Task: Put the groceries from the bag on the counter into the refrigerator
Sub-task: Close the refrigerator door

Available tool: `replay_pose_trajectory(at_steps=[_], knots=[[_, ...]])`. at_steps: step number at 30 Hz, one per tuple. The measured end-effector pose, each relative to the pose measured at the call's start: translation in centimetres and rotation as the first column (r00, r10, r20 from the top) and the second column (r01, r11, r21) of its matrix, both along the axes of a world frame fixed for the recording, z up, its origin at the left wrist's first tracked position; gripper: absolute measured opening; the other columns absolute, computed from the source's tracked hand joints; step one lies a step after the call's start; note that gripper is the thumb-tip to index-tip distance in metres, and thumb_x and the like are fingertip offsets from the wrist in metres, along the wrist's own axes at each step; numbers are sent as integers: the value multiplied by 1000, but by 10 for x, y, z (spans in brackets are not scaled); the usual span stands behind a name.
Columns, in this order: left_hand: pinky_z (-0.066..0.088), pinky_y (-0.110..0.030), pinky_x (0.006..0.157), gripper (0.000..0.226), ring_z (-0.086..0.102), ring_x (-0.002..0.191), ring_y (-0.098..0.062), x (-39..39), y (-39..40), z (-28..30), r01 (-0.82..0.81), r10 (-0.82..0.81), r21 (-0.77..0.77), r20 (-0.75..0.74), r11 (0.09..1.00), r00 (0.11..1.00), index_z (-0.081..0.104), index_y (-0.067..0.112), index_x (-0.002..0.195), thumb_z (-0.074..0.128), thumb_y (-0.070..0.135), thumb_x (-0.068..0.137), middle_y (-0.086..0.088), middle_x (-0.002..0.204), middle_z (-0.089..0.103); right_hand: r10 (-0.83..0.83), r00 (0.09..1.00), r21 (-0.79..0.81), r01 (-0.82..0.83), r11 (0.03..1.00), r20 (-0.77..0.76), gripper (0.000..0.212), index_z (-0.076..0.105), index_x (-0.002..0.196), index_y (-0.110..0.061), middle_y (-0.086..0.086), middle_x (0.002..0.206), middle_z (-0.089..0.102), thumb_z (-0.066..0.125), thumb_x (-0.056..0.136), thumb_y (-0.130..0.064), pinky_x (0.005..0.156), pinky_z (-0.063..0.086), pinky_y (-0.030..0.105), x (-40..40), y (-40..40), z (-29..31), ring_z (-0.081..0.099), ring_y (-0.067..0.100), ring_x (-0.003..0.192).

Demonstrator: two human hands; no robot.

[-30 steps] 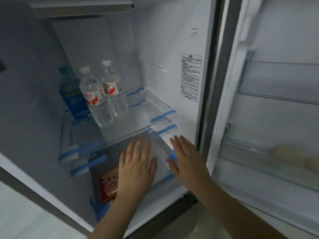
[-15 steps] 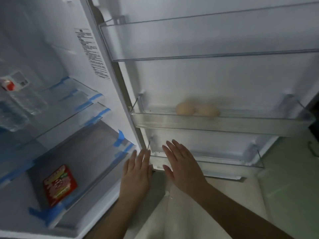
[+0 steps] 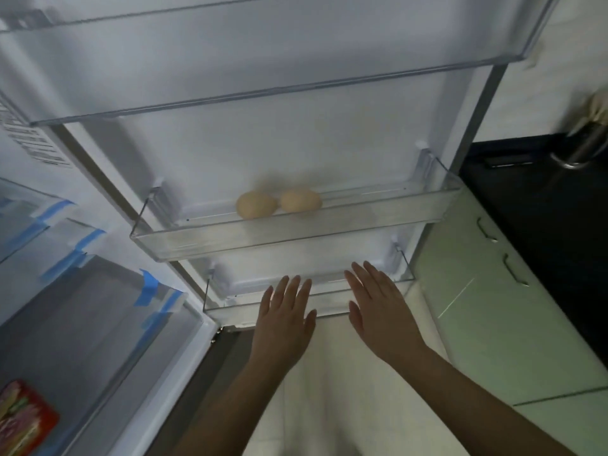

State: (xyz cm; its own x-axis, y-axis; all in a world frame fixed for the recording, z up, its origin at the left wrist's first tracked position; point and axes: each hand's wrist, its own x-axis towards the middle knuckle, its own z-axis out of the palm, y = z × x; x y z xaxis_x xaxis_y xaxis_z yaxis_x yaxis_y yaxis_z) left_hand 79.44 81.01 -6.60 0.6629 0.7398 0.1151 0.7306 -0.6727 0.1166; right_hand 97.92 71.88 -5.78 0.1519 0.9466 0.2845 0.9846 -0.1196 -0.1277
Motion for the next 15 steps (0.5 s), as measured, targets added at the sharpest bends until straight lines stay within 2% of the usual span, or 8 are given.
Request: replay_pose_trajectory(at_steps=[4,7,9,15], knots=[[15,-53,115,56,45,136,-28,13,-7,-10,8,-7,18,-26,1000,1000,43,19,142,42,42,91,-7,142,54,-79,997,21,79,997,-10,47,48,139,-11,12,144,48,32,97,-26,109,36,48,21,-5,-10,40,30,136],[21,-54,116,67,48,132,-30,14,-9,-19,-4,4,23,-18,1000,1000,41,18,142,65,33,82,-9,138,56,-124,992,-22,124,992,-31,51,50,138,-11,13,143,49,32,97,-37,107,38,49,30,-14,-20,43,32,134],[22,-54,115,77,45,133,-32,13,-9,-25,5,-4,42,-27,999,1000,38,16,144,71,25,75,-13,139,53,-117,992,-62,113,992,-55,54,46,141,-13,12,145,46,33,96,-39,106,39,49,35,-21,-27,40,32,136],[20,-55,115,76,40,134,-34,16,-11,-37,-19,20,113,-6,993,1000,41,15,143,69,19,72,-16,140,51,-152,988,-100,148,984,-36,65,40,143,-9,18,145,42,62,84,-25,111,31,52,26,-24,-34,30,37,140]])
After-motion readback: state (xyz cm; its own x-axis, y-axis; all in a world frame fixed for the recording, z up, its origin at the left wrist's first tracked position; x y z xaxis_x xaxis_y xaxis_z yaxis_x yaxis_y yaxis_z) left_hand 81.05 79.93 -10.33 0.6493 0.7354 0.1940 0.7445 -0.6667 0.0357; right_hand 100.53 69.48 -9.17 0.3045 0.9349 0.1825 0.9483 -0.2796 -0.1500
